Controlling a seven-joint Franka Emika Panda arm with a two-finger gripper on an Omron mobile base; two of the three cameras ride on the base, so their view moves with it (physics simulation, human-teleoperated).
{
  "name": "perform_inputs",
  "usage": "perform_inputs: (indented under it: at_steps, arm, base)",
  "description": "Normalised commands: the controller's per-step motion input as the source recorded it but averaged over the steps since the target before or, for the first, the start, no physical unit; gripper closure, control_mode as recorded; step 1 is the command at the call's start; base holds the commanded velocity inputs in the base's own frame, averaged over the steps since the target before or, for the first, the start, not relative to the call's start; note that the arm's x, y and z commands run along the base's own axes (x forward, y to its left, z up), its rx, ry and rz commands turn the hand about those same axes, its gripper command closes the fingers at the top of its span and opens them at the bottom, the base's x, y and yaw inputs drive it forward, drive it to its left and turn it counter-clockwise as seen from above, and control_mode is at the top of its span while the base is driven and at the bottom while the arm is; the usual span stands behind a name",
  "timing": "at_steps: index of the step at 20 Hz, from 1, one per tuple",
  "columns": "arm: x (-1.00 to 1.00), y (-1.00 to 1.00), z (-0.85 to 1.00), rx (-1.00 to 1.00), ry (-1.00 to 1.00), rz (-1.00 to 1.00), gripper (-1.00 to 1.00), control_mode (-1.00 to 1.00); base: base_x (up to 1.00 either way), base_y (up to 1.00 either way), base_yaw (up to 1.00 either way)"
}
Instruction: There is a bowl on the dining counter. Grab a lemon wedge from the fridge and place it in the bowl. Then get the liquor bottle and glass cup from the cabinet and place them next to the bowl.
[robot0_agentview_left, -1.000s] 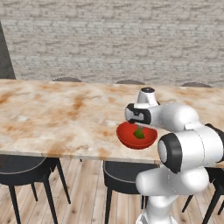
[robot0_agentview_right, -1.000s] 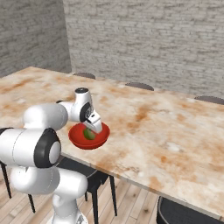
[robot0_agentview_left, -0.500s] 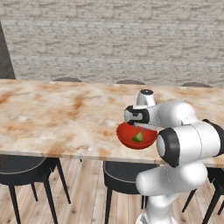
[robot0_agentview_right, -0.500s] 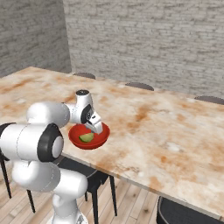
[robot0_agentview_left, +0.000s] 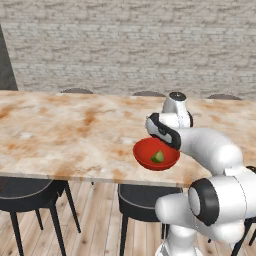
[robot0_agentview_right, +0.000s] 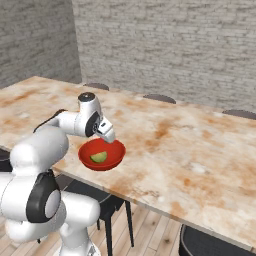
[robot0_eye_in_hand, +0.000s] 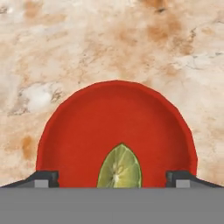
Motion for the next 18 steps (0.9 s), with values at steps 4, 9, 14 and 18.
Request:
perform_inputs:
  at_steps: [4,9,14,18]
  arm:
    - [-0.70,0.12,0.88,-0.05,-0.35,0.09,-1.00,-1.00]
    - [-0.85,0.30,0.72,-0.07,-0.19,0.09,-1.00,-1.00]
    - [-0.91,0.41,0.50,-0.04,-0.02,0.07,-1.00,-1.00]
    - [-0.82,0.44,0.50,0.00,0.00,0.07,-1.00,-1.00]
  base:
    - [0.00,0.00,0.00]
    - [0.00,0.00,0.00]
    - [0.00,0.00,0.00]
    - [0.00,0.00,0.00]
